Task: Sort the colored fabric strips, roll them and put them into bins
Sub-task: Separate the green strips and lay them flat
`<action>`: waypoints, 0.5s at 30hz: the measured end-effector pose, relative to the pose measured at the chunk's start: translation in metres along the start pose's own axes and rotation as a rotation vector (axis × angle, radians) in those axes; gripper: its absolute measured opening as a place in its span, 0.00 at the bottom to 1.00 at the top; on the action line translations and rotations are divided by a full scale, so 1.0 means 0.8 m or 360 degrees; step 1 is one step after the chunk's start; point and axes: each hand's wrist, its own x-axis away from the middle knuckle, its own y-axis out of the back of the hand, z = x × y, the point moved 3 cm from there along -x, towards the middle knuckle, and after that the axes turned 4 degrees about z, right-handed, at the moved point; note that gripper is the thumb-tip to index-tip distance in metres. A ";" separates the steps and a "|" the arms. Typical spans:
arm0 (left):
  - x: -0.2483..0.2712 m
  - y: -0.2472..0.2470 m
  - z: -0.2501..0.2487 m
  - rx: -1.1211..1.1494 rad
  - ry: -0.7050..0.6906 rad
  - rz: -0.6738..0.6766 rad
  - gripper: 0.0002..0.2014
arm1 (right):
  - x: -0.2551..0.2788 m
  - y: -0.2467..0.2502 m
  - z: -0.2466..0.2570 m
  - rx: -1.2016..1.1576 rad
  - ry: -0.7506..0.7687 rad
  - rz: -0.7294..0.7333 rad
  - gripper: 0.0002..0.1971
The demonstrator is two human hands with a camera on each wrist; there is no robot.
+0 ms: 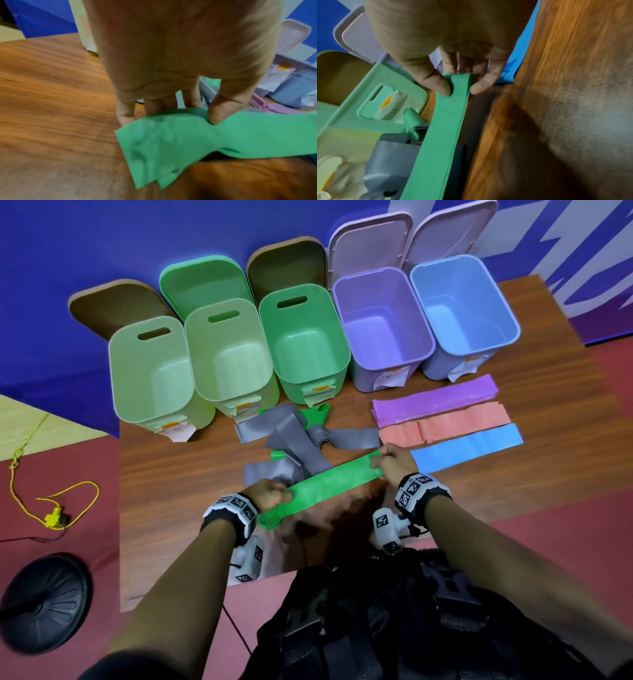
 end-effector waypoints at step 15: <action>-0.027 -0.009 0.055 -0.0236 0.0078 -0.0154 0.07 | -0.004 0.003 -0.041 0.0399 -0.0226 0.0007 0.12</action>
